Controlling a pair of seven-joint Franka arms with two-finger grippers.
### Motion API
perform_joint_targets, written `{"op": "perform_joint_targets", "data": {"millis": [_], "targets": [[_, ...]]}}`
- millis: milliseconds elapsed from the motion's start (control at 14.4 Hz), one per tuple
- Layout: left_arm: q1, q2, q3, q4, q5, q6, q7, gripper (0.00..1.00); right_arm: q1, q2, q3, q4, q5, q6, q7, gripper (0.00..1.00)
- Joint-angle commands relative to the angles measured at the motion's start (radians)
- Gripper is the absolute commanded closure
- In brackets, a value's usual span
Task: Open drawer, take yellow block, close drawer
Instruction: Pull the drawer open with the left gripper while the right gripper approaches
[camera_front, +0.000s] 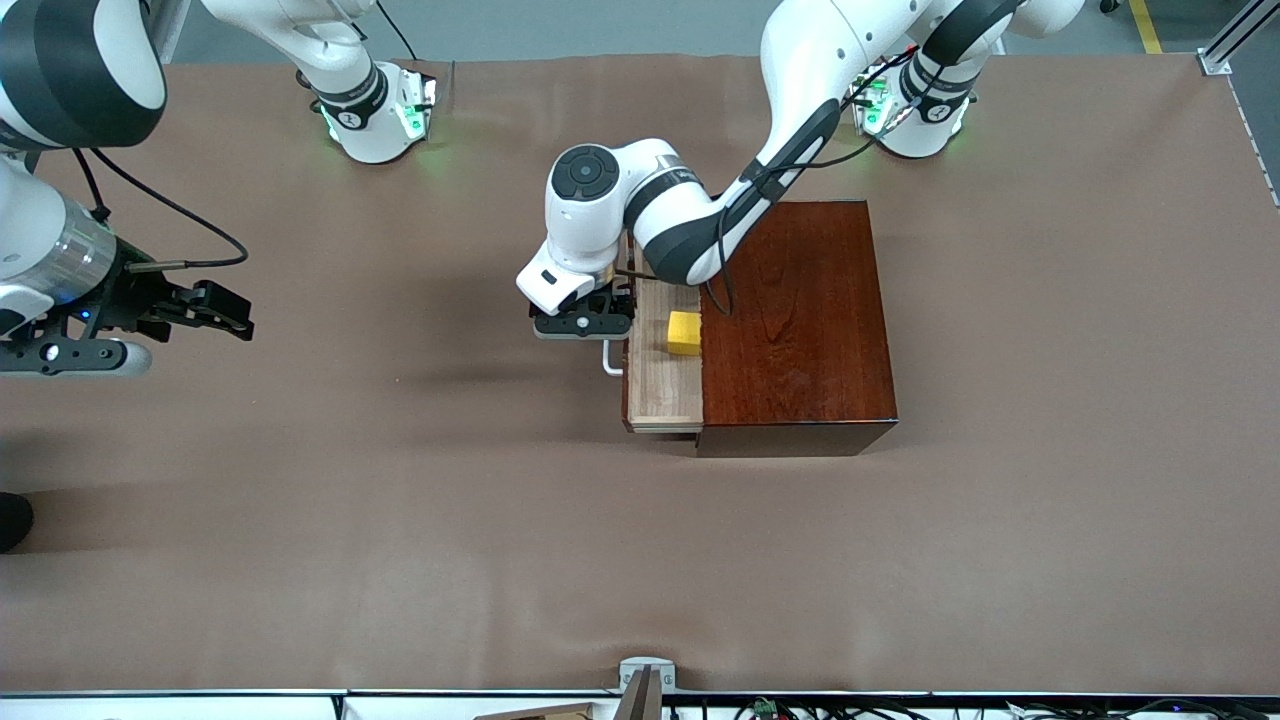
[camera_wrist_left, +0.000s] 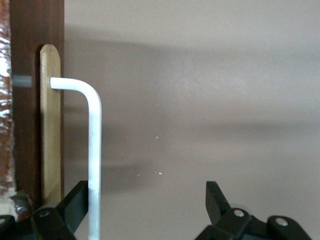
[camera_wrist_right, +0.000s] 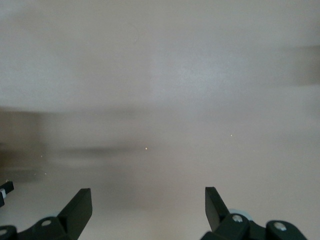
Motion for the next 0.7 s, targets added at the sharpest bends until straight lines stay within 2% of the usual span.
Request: {"op": "perform_joint_targets", "data": {"millis": [0,348,627], "targets": [[-0.041,0.061,-0.044,0.042,-0.078,0.165,-0.047,0.00,0.008,0.031,0.000,0.019,0.014,0.040,0.003,0.00],[-0.047,0.062,-0.053,0.042,-0.127,0.258,-0.047,0.00,0.053,0.108,-0.002,0.019,0.014,0.137,-0.010,0.00],[-0.040,0.046,-0.053,0.042,-0.156,0.258,-0.056,0.00,0.054,0.119,-0.002,0.019,0.014,0.155,-0.008,0.00]]}}
